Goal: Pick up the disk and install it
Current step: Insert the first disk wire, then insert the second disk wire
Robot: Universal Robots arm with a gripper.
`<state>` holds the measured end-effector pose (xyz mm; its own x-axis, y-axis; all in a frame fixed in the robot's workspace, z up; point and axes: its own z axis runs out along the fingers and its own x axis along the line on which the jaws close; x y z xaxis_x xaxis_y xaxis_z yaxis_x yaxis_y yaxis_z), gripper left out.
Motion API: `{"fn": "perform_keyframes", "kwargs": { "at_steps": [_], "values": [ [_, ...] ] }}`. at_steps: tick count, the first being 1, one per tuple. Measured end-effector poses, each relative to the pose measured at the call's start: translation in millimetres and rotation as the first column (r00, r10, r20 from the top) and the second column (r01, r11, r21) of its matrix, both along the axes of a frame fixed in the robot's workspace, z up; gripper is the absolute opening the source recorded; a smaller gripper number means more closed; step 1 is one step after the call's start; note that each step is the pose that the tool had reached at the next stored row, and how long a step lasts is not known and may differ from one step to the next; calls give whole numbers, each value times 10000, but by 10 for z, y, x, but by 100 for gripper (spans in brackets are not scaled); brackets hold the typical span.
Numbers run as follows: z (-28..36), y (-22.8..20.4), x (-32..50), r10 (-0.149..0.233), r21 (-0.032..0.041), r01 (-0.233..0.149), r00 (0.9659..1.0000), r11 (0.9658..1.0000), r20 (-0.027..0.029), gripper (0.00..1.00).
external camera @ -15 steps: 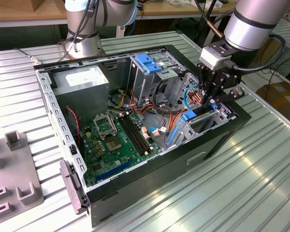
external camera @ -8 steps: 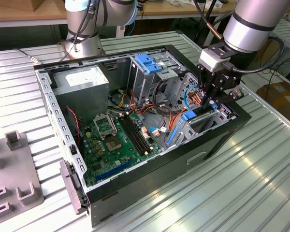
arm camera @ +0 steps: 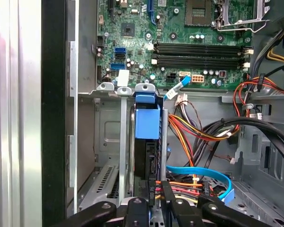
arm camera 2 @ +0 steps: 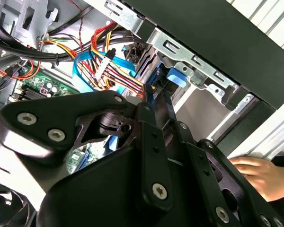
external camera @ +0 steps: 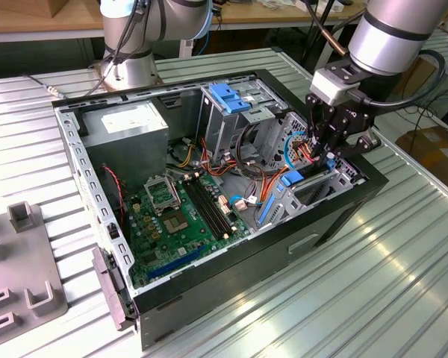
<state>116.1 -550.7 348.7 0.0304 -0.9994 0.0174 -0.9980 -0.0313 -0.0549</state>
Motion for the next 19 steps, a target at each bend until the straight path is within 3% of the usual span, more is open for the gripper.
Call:
{"fn": "perform_keyframes", "kwargs": {
  "at_steps": [1,3,19],
  "values": [
    [1,0,0,0,-1,0,10000,10000,0,24],
    [1,0,0,0,1,0,10000,10000,0,10],
    [1,0,0,0,11,0,10000,10000,0,10]
  ]
}}
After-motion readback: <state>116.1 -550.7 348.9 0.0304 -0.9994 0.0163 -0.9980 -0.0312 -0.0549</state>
